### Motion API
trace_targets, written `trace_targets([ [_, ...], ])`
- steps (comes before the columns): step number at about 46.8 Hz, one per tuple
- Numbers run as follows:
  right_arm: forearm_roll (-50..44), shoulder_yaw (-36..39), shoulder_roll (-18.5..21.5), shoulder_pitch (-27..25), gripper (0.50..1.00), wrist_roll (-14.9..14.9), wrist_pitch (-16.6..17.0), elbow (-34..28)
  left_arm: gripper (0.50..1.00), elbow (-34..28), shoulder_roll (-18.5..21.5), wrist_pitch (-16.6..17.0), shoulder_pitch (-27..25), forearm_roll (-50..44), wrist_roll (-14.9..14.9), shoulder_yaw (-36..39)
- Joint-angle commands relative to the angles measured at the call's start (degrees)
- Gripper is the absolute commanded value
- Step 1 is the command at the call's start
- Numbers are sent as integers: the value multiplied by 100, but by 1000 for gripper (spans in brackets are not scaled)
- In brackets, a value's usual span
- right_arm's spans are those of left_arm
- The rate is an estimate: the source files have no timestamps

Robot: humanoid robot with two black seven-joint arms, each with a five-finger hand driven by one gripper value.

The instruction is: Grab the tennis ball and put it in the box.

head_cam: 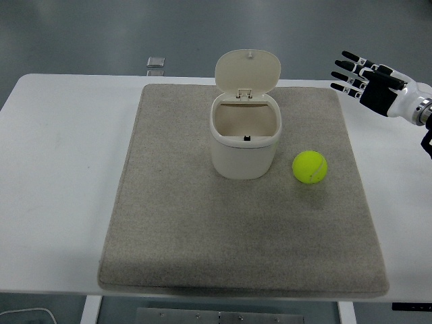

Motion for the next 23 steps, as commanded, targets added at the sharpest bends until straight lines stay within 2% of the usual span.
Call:
trace_targets([
  [1,-9,0,0,2,921,0,8,1,992,4,0,0,2,8,0,2],
  [23,-79,0,-9,11,921,53,61,1,992,4,0,0,-42,-1,0,2],
])
